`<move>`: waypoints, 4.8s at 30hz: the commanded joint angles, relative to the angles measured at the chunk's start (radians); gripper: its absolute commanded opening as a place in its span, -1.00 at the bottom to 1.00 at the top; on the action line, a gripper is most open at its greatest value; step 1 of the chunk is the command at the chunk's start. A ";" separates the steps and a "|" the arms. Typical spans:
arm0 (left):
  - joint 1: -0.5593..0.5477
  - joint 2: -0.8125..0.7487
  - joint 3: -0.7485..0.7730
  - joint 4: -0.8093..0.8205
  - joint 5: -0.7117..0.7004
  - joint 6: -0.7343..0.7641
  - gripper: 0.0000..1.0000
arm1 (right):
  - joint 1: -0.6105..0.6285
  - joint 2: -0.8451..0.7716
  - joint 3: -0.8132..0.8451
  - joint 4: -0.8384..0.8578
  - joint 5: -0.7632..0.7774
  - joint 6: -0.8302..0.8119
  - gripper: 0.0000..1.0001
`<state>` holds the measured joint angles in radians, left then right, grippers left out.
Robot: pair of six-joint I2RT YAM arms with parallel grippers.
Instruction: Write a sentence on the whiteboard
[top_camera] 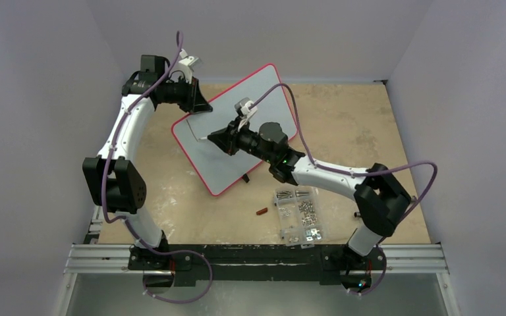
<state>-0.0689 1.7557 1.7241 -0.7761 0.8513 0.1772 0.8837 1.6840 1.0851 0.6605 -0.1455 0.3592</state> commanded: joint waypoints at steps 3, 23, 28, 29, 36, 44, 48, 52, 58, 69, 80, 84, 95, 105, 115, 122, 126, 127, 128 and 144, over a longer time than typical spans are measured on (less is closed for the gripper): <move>-0.031 0.018 0.027 -0.099 -0.036 0.127 -1.00 | 0.004 -0.128 0.136 -0.179 -0.057 -0.132 -1.00; -0.033 -0.048 0.004 -0.095 -0.058 0.137 -1.00 | -0.002 -0.438 -0.057 -0.180 -0.022 -0.235 -1.00; -0.035 -0.036 0.013 -0.107 -0.080 0.137 -1.00 | -0.002 -0.359 -0.019 -0.186 -0.087 -0.220 -1.00; -0.034 -0.033 0.014 -0.108 -0.078 0.138 -1.00 | -0.002 -0.347 -0.017 -0.177 -0.095 -0.218 -1.00; -0.043 -0.019 0.027 -0.116 -0.072 0.133 -1.00 | 0.000 -0.230 0.017 -0.052 -0.109 -0.192 -1.00; -0.049 -0.015 0.041 -0.136 -0.094 0.137 -1.00 | 0.000 -0.092 0.117 -0.020 -0.087 -0.197 -1.00; -0.055 -0.019 0.035 -0.137 -0.105 0.141 -1.00 | -0.001 -0.056 0.142 0.005 -0.074 -0.185 -1.00; -0.057 -0.019 0.039 -0.141 -0.110 0.142 -1.00 | -0.001 -0.044 0.147 0.001 -0.036 -0.185 -1.00; -0.057 -0.021 0.042 -0.143 -0.117 0.142 -1.00 | -0.001 -0.018 0.159 -0.002 0.005 -0.190 -1.00; -0.064 -0.023 0.040 -0.149 -0.134 0.145 -1.00 | -0.001 0.034 0.198 -0.007 0.051 -0.193 -1.00; -0.066 -0.025 0.040 -0.150 -0.139 0.145 -1.00 | -0.003 0.061 0.194 -0.029 0.067 -0.202 -1.00; -0.068 -0.025 0.041 -0.151 -0.142 0.145 -1.00 | 0.000 0.072 0.189 -0.049 0.056 -0.201 -1.00; -0.068 -0.028 0.042 -0.151 -0.146 0.145 -1.00 | 0.001 0.080 0.142 -0.042 -0.018 -0.151 -1.00; -0.069 -0.031 0.041 -0.152 -0.150 0.146 -1.00 | 0.012 0.101 0.153 -0.061 -0.034 -0.142 -1.00; -0.069 -0.035 0.043 -0.153 -0.152 0.148 -1.00 | 0.014 0.086 0.140 -0.086 0.049 -0.166 -1.00; -0.069 -0.036 0.040 -0.155 -0.156 0.150 -1.00 | 0.013 0.073 0.130 -0.131 0.123 -0.189 -1.00; -0.069 -0.037 0.042 -0.154 -0.156 0.150 -1.00 | 0.012 0.051 0.101 -0.142 0.156 -0.207 -1.00; -0.069 -0.035 0.042 -0.155 -0.156 0.148 -1.00 | 0.012 0.046 0.095 -0.145 0.162 -0.211 -1.00; -0.069 -0.035 0.042 -0.154 -0.155 0.148 -1.00 | 0.012 0.042 0.089 -0.148 0.170 -0.212 -1.00; -0.075 -0.036 0.040 -0.162 -0.168 0.155 -1.00 | 0.011 -0.043 0.057 -0.142 0.091 -0.223 -1.00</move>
<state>-0.1097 1.7321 1.7638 -0.8577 0.7650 0.2283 0.9051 1.6917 1.1564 0.5232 -0.0380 0.1627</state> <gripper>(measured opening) 0.074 0.089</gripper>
